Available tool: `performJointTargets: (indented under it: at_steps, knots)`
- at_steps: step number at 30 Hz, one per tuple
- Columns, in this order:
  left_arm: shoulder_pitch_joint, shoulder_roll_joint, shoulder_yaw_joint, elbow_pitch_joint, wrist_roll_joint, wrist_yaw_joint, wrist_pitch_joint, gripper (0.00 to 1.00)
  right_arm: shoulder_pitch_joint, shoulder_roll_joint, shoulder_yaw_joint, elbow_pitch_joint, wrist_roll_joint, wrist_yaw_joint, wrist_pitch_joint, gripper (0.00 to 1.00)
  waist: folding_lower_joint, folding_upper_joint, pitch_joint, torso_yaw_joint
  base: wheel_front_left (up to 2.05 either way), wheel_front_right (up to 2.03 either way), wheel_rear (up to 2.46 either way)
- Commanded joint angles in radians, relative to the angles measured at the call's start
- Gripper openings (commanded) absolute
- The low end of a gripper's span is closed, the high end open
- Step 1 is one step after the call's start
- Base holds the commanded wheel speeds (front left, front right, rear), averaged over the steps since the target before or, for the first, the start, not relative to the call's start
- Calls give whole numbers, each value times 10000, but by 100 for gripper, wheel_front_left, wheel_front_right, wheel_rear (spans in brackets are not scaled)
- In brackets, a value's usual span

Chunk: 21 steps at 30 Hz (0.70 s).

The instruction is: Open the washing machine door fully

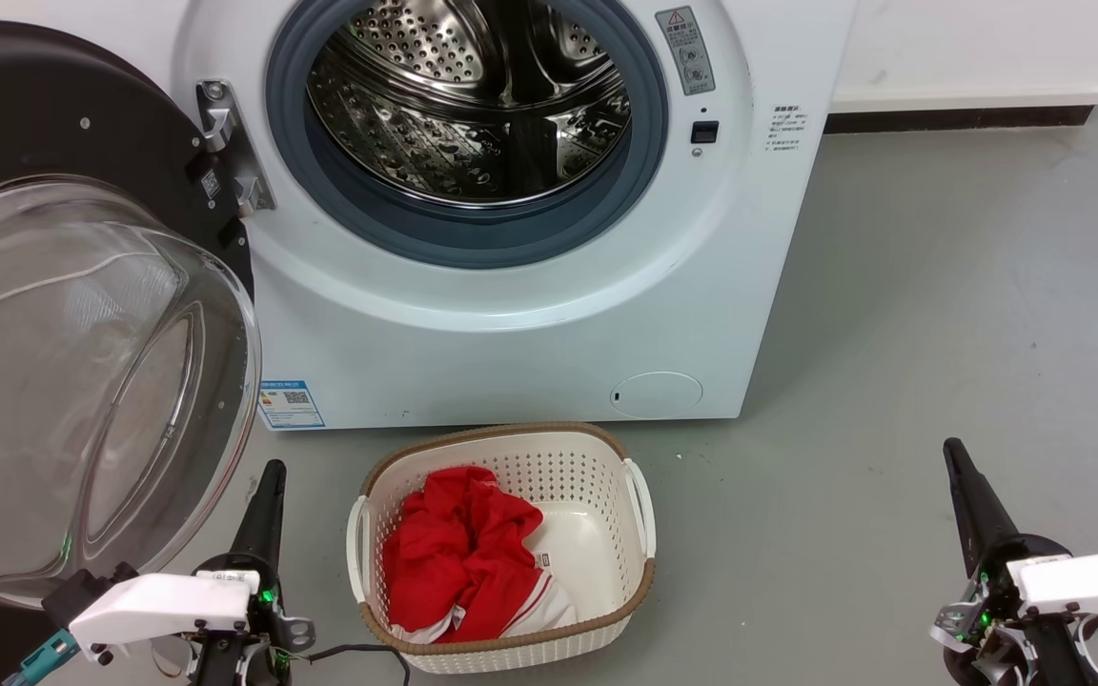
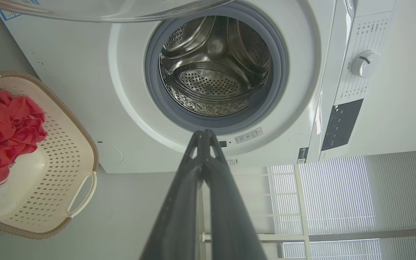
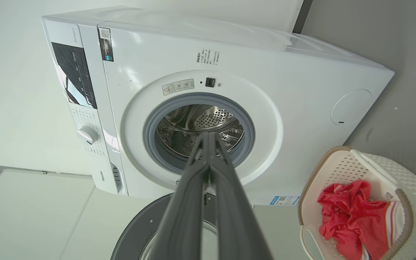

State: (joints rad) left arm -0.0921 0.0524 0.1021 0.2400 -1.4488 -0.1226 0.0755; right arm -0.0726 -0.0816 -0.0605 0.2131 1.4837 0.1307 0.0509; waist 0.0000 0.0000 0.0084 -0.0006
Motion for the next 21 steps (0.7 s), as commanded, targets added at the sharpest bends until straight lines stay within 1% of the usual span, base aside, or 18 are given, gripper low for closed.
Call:
performJointTargets:
  at_steps: [1, 15, 19, 21]
  knots:
    - [-185, -4, 36, 3, -217, -43, 66, 0, -192, -4, -36, 37, 245, 1, 36, 0, 0, 0, -4, 1, 0, 0, 0]
    - [-197, -26, 133, 56, -1419, -90, 375, 0, -371, 38, -138, 274, 1404, 0, 309, 0, 0, 0, -43, 5, 0, 0, 0]
    - [-213, -30, 150, 68, -1685, -101, 432, 0, -392, 48, -165, 329, 1665, -1, 353, 0, 0, 0, -53, 6, 0, 0, 0]
    - [-205, -30, 148, 67, -1644, -100, 424, 0, -394, 56, -171, 321, 1597, -1, 357, 0, 0, 0, -53, 6, 0, 0, 0]
